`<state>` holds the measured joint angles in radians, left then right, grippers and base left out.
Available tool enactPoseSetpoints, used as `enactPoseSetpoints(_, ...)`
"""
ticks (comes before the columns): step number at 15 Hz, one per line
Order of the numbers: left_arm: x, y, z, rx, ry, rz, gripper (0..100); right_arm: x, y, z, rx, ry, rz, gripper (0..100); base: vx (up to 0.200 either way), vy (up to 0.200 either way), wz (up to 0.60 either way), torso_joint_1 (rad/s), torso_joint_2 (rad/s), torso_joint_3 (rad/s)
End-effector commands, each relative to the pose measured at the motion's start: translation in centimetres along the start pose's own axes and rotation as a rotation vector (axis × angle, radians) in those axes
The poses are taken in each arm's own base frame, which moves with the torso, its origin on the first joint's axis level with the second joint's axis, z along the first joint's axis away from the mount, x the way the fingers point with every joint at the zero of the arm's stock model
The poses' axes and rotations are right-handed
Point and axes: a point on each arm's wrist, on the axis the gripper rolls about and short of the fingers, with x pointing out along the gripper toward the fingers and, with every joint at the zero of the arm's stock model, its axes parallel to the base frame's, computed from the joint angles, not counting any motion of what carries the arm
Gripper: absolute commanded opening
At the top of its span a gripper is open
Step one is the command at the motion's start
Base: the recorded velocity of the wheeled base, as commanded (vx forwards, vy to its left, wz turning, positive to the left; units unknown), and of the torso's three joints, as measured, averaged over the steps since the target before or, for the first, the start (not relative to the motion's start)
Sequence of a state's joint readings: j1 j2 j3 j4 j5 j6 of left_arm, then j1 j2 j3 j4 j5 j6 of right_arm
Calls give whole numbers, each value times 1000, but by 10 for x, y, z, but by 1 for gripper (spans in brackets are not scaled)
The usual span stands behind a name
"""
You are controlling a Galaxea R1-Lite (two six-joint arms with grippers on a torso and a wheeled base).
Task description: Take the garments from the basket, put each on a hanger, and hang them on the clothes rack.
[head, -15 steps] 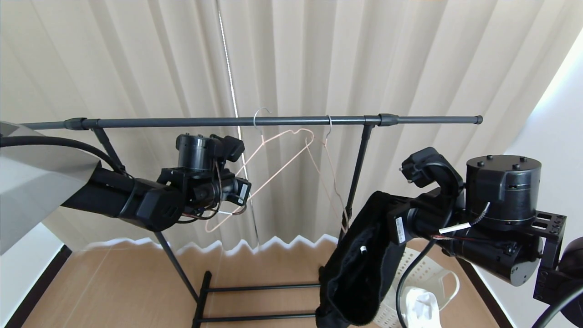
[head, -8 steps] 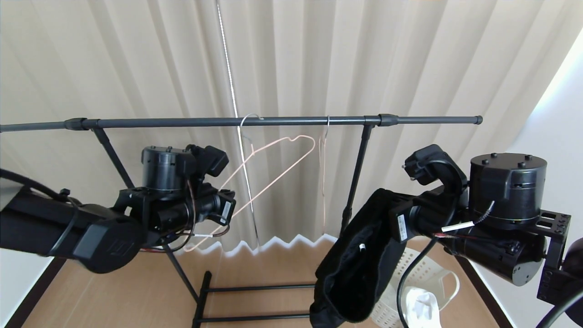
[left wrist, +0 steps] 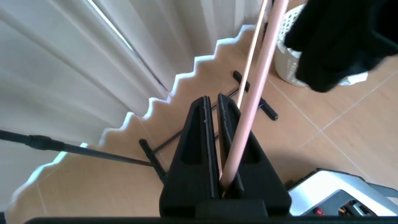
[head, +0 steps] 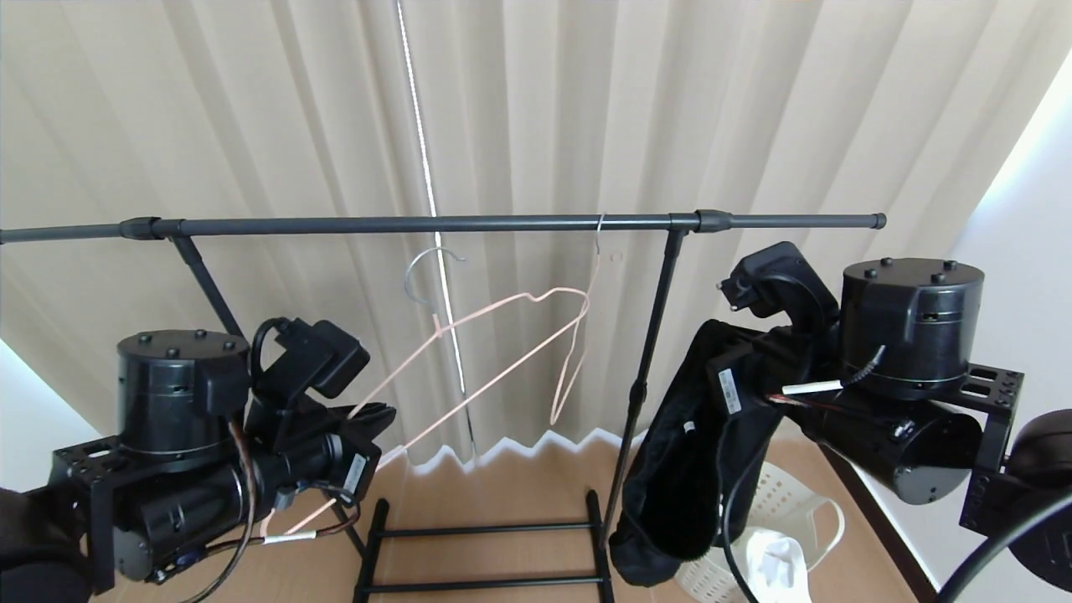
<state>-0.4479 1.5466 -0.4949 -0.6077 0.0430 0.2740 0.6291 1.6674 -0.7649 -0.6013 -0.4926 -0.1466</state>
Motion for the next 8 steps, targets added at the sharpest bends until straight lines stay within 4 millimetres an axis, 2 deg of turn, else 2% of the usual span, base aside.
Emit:
enactPoseSetpoints(1, -25, -7, -1, 16, -47, -22, 0, 20, 4, 1, -21, 15, -39, 0, 0, 0, 0, 0, 0, 0)
enactPoseSetpoints(3, -34, -14, -3, 28, -64, -46, 0, 38, 0, 8, -16, 11, -100, 0, 0, 0, 0, 0, 0, 0)
enactPoseSetpoints(5, -36, -18, -6, 35, -58, -63, 0, 47, -2, 18, -9, -9, -122, 0, 0, 0, 0, 0, 0, 0)
enactPoseSetpoints(8, -31, -24, -5, 46, -50, -95, 0, 49, -3, 26, -16, -30, -126, 0, 0, 0, 0, 0, 0, 0)
